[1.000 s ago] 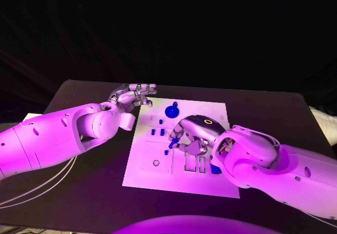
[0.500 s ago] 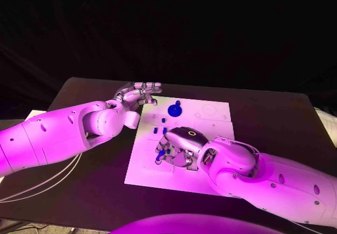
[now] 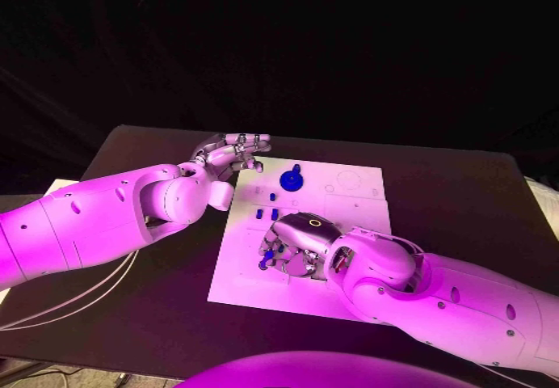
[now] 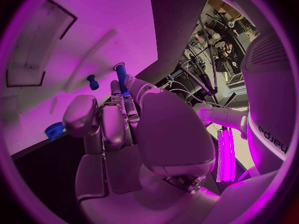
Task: Assemble the parts on the task board
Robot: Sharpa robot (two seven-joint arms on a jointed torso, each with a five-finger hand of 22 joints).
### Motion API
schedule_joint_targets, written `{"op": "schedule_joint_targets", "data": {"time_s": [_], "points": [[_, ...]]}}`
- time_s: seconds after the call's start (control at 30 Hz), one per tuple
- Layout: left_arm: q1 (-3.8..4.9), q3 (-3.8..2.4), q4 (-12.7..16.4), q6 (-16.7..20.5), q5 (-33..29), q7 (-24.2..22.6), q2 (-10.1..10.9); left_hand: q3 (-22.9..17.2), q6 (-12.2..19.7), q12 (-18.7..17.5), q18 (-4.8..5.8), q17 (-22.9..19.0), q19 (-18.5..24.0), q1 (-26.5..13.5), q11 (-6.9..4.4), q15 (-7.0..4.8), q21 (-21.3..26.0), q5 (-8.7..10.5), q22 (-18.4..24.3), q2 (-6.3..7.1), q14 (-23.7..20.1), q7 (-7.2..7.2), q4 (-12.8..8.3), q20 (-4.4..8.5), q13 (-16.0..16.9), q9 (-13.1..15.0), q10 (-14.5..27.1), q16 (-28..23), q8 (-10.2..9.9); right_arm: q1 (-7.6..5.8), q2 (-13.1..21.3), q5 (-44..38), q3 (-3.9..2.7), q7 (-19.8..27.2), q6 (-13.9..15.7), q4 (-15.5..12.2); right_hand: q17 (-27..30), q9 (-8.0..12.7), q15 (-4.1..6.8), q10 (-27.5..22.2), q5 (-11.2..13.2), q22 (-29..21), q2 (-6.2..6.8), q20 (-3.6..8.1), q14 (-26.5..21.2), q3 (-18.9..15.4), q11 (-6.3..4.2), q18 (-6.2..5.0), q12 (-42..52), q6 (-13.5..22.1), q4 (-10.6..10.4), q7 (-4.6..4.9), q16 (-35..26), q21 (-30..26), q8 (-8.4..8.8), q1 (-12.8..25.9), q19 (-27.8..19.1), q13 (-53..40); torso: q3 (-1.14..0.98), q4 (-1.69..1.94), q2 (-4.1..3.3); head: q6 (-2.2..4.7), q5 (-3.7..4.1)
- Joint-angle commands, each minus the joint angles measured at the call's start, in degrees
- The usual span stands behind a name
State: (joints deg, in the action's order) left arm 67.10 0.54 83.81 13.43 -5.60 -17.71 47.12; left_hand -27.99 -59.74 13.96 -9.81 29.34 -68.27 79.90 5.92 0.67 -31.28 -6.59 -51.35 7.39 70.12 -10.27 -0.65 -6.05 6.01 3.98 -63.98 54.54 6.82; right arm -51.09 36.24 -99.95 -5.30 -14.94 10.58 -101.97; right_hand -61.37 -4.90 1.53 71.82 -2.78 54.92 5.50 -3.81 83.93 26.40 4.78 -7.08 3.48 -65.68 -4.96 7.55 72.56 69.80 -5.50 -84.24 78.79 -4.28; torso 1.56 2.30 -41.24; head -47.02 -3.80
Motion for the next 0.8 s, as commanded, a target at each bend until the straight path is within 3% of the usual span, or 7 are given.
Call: {"op": "schedule_joint_targets", "data": {"time_s": [0.03, 0.6, 0.67, 0.8], "points": [[0.02, -0.03, 0.0, -1.1, 0.2, -0.2, -0.1, 0.0, 0.4, 0.2, -0.60, -0.1, 0.2, 0.4, -0.13, 0.01, 0.3, 0.12, 0.1, -0.03, -0.5, 0.06, -0.4, -0.18, 0.1, -0.1, 0.3, -0.2, 0.2, 0.07, -0.2, -1.6, 0.06, 0.4, -1.4, 0.3, 0.1, -0.1, 0.06, 1.4, -0.2, 0.0, -0.62, -0.14, 1.7, 0.0, -1.42, 0.84, 0.3, 0.1, 0.3, 0.06, -0.2, 0.1, 0.25, 0.0, 0.2, 0.0, 0.02, -0.02, 0.03, -0.06, 0.01], [0.02, -0.03, 0.0, -1.1, 0.2, -0.1, -0.1, 0.0, 0.4, 0.2, -0.60, -0.1, 0.2, 0.4, -0.13, 0.01, 0.3, 0.12, 0.1, -0.03, -0.5, 0.06, -0.4, -0.18, 0.1, -0.1, 0.3, -0.2, 0.2, 0.17, -1.5, -2.9, 1.03, -0.3, -3.9, 1.8, 0.4, -0.1, 0.00, 1.3, -0.2, -0.3, -0.49, -0.19, 1.6, 0.1, -1.35, 0.80, 0.2, 0.2, 0.6, 0.14, -0.4, 0.0, 0.36, 0.1, 0.1, 0.0, 0.03, -0.06, 0.04, -0.37, -0.02], [0.02, -0.03, 0.0, -1.1, 0.2, -0.1, -0.1, 0.0, 0.4, 0.2, -0.60, -0.1, 0.2, 0.4, -0.13, 0.01, 0.3, 0.12, 0.1, -0.03, -0.5, 0.06, -0.4, -0.18, 0.1, -0.1, 0.3, -0.2, 0.2, 0.17, -1.6, -3.0, 1.11, -0.3, -4.0, 1.8, 0.7, 0.0, -0.19, 0.9, -0.3, -0.4, -0.07, -0.32, 1.6, -0.2, -1.16, 0.78, 0.1, 0.6, 0.6, 0.36, -0.5, -0.1, 0.70, 0.9, -0.1, 0.0, 0.03, -0.08, 0.05, -0.38, -0.01], [0.02, -0.03, 0.0, -1.2, 0.2, -0.1, -0.2, 0.0, 0.4, 0.2, -0.60, -0.1, 0.2, 0.4, -0.13, 0.01, 0.3, 0.12, 0.1, -0.03, -0.5, 0.06, -0.4, -0.18, 0.1, -0.1, 0.3, -0.2, 0.2, 0.16, -1.8, -3.2, 1.28, 0.0, -3.9, 1.7, 1.5, 1.0, -1.53, -4.8, -1.6, -1.4, 2.24, -1.27, 1.3, -1.8, 0.40, 0.72, -0.1, 4.7, -0.6, 1.77, -1.0, -0.8, 2.09, 4.3, -0.7, 0.8, 0.04, -0.01, 0.07, -0.37, 0.06]]}}
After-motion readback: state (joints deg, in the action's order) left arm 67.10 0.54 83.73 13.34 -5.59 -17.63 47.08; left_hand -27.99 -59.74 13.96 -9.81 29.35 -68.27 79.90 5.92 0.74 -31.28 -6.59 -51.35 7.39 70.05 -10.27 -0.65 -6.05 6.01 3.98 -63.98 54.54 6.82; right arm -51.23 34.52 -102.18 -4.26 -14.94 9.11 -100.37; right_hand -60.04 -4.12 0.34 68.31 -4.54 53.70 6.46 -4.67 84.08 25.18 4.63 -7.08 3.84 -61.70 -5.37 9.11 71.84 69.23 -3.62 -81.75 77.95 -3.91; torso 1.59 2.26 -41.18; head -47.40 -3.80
